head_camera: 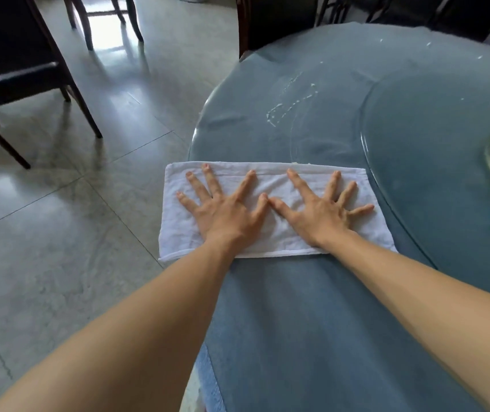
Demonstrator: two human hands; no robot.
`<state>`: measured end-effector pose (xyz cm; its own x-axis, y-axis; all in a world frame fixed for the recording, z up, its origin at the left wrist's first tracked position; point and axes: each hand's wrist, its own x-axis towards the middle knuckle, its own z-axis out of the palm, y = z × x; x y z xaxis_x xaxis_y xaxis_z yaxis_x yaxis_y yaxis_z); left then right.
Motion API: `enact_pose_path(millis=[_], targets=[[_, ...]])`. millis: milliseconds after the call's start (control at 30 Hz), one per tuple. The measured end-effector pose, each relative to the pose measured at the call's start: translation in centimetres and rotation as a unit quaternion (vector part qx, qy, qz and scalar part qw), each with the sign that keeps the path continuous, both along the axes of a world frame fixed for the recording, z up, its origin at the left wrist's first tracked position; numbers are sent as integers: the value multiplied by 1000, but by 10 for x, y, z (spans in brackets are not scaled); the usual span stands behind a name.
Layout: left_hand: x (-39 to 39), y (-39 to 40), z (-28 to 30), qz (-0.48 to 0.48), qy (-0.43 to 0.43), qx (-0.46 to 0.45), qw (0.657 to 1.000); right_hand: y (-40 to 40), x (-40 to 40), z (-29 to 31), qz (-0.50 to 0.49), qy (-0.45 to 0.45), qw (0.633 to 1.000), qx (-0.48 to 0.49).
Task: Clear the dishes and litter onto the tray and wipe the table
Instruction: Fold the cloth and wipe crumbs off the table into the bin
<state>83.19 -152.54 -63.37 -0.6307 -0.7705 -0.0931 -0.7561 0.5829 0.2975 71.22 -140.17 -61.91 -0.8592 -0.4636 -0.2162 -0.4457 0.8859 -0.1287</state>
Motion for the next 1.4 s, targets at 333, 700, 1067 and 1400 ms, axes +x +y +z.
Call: enact_pose_path(millis=[333, 700, 1067, 1400], targets=[[-58, -77, -1, -82, 16, 1, 997, -60, -36, 2, -85, 6, 996, -7], [-123, -131, -2, -147, 18, -26, 989, -103, -79, 1, -163, -5, 986, -32], [-258, -216, -2, -222, 32, -28, 974, -178, -188, 0, -236, 8, 971, -28], [-375, -266, 0, -272, 49, -44, 960, -230, -285, 1, -299, 5, 954, -39]])
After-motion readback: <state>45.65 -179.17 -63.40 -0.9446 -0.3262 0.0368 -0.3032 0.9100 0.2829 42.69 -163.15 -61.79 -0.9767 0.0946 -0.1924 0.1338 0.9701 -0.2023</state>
